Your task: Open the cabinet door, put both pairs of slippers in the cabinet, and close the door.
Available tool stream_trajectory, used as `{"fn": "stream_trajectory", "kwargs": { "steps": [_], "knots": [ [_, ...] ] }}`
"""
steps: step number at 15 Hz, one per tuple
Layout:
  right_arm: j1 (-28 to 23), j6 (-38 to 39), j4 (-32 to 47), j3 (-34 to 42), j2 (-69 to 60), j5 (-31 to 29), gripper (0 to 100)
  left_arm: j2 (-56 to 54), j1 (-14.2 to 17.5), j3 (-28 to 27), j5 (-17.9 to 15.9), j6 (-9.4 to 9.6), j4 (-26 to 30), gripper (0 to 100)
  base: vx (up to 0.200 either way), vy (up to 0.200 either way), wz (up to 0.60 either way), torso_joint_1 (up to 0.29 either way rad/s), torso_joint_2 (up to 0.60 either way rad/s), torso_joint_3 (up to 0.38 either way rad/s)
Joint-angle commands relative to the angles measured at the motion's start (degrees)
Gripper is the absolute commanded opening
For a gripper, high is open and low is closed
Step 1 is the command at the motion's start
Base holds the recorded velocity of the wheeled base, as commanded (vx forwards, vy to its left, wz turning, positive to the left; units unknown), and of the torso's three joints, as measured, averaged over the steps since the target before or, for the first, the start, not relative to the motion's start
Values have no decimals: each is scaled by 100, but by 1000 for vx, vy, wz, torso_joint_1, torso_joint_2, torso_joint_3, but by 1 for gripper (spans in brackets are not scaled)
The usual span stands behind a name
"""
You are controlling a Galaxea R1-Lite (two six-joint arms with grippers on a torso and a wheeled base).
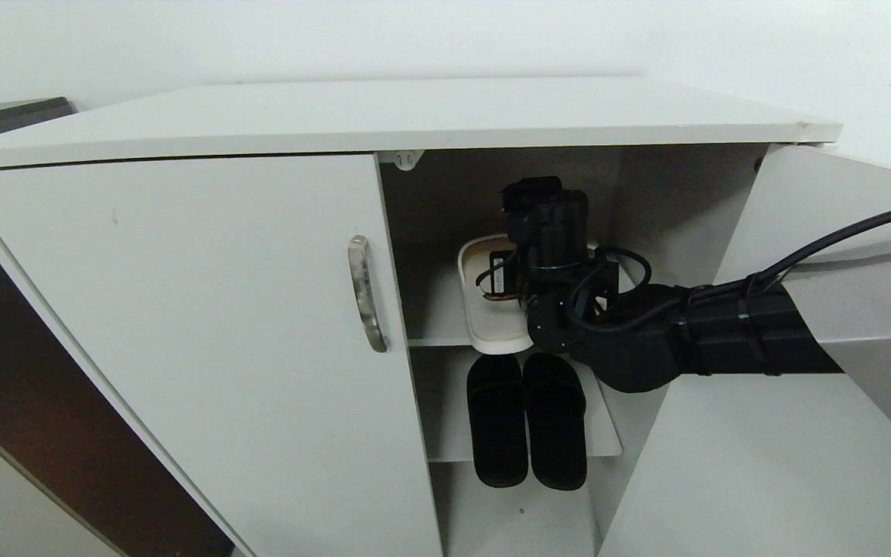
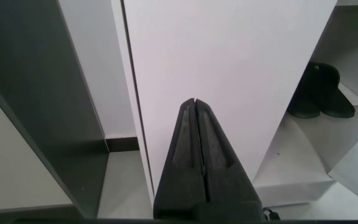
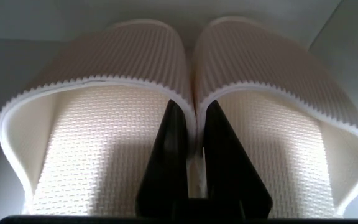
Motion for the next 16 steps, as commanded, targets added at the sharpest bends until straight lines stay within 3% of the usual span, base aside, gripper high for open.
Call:
{"fn": "stream_trajectory", "kwargs": {
  "steps": [1, 4, 5, 10, 16],
  "knots": [
    [-8, 1, 0, 2, 39, -5, 0, 7, 0, 0, -6, 1, 0, 0, 0, 0, 0, 0, 0, 0],
    [-8, 1, 0, 2, 65, -5, 0, 7, 0, 0, -6, 1, 0, 0, 0, 0, 0, 0, 0, 0],
    [-8, 1, 0, 2, 65, -5, 100, 7, 0, 0, -6, 1, 0, 0, 0, 0, 0, 0, 0, 0],
    [62, -17, 0, 354, -243, -31, 100, 7, 0, 0, 2, -8, 0, 0, 0, 0, 0, 0, 0, 0],
    [361, 10, -123, 1453, -1139, -58, 100, 7, 0, 0, -6, -8, 0, 0, 0, 0, 0, 0, 0, 0]
  ]
}}
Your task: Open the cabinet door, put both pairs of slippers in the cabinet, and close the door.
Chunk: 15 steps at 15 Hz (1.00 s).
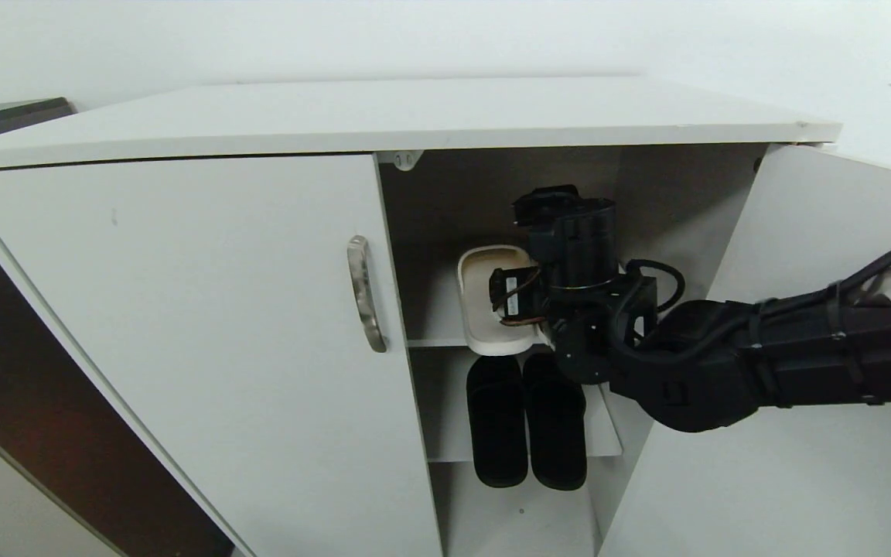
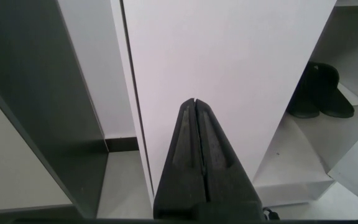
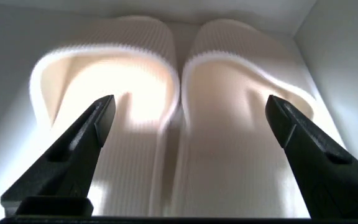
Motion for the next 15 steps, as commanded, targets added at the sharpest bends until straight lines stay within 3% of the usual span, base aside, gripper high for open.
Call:
{"fn": "stream_trajectory", "kwargs": {
  "steps": [1, 3, 4, 6, 15],
  "knots": [
    [192, -3, -338, 780, -652, 7, 100, 7, 0, 0, 1, -2, 0, 0, 0, 0, 0, 0, 0, 0],
    [332, -29, -751, 1492, -1030, 7, 100, 7, 0, 0, 1, 7, 0, 0, 0, 0, 0, 0, 0, 0],
    [403, -29, -847, 1773, -1205, 7, 0, 7, 0, 0, 1, -2, 0, 0, 0, 0, 0, 0, 0, 0],
    [464, -11, -962, 2256, -1592, 42, 0, 7, 0, 0, 1, -2, 0, 0, 0, 0, 0, 0, 0, 0],
    [886, -38, -962, 2494, -1636, 7, 0, 7, 0, 0, 1, -2, 0, 0, 0, 0, 0, 0, 0, 0]
  ]
}}
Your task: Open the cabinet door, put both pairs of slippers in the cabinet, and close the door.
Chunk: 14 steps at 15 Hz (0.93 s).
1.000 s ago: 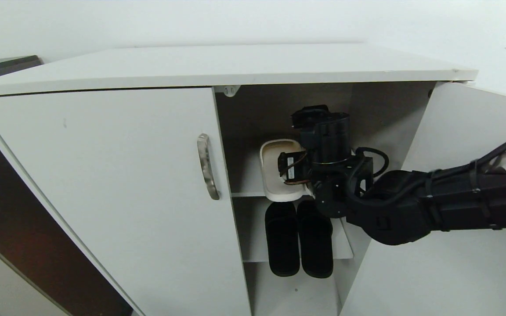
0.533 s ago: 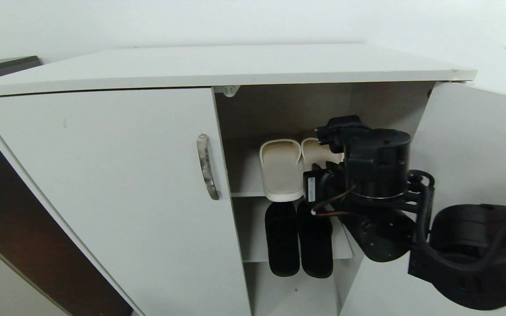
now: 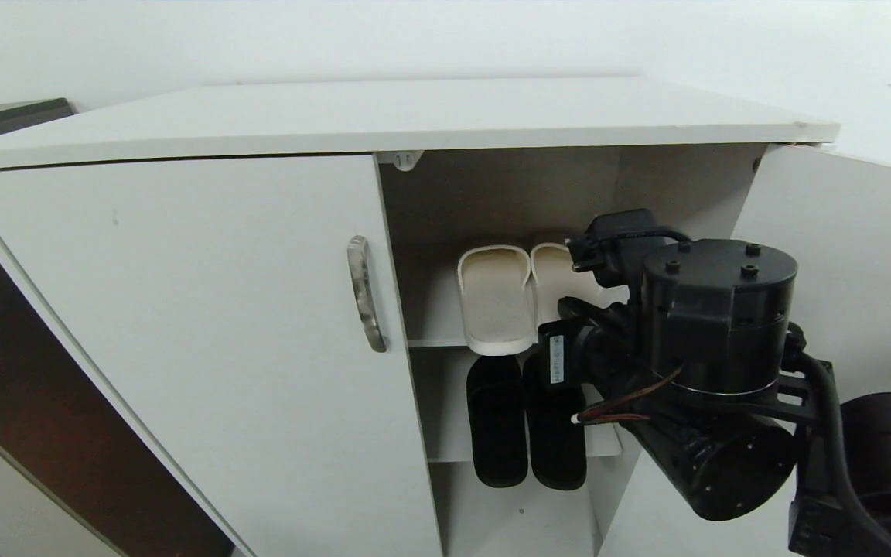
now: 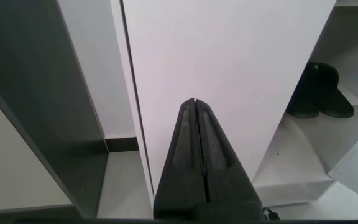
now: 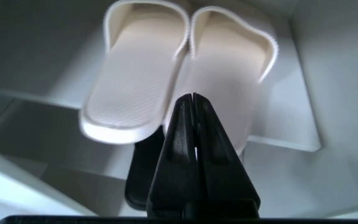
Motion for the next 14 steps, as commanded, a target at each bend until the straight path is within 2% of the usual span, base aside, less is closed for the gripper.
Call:
{"fn": "stream_trajectory", "kwargs": {
  "steps": [1, 5, 14],
  "knots": [
    [24, -1, -1, 4, 48, 2, 0, 7, 0, 0, -4, 5, 0, 0, 0, 0, 0, 0, 0, 0],
    [24, -10, -1, 48, 83, 2, 0, 7, 0, 0, -4, -4, 0, 0, 0, 0, 0, 0, 0, 0],
    [24, -1, -10, 66, 127, 2, 0, 7, 0, 0, -4, -4, 0, 0, -200, 0, 0, 1, 3, 3]
  ]
}}
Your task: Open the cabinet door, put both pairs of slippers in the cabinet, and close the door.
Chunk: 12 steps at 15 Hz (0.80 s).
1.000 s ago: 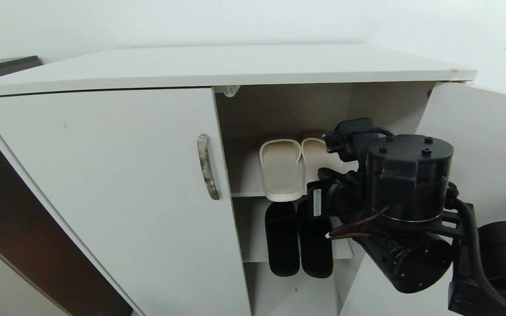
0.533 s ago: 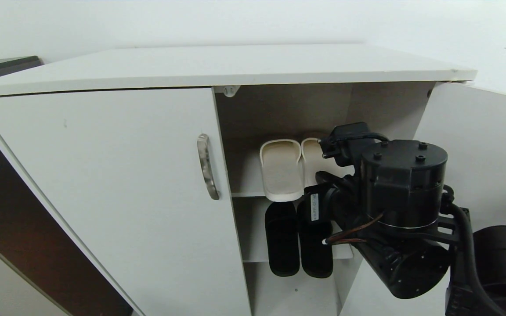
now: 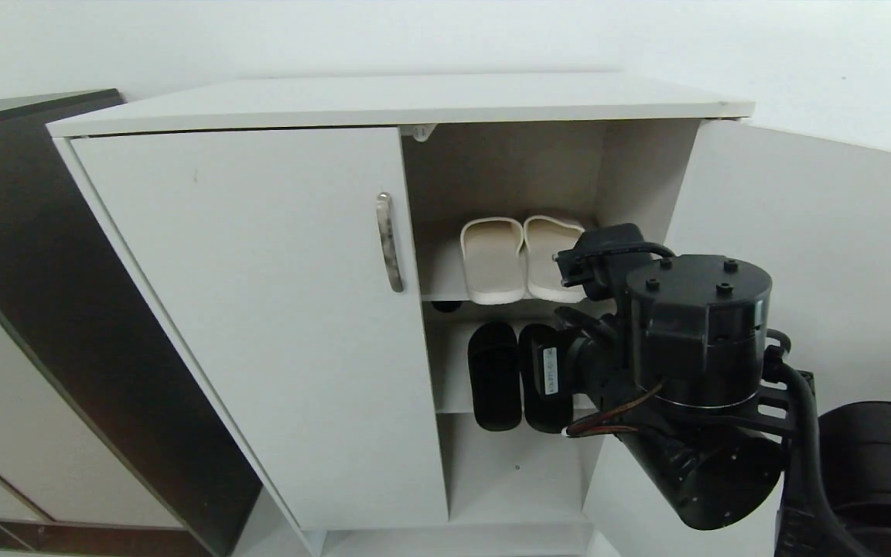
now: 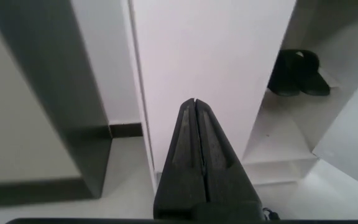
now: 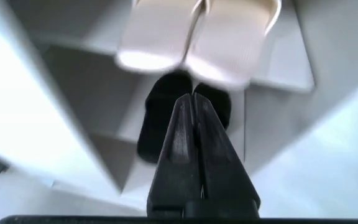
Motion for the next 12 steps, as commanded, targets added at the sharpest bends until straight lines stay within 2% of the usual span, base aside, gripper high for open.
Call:
{"fn": "stream_trajectory", "kwargs": {
  "steps": [1, 12],
  "knots": [
    [3, 4, -9, 15, 28, -1, 0, 7, 0, 0, 2, -2, -2, 0, -200, 0, 0, 7, 2, -2],
    [3, -102, -158, 243, 2, 52, 0, 7, 0, 0, 2, -2, -2, 0, -200, 0, 0, 1, 1, 4]
  ]
}}
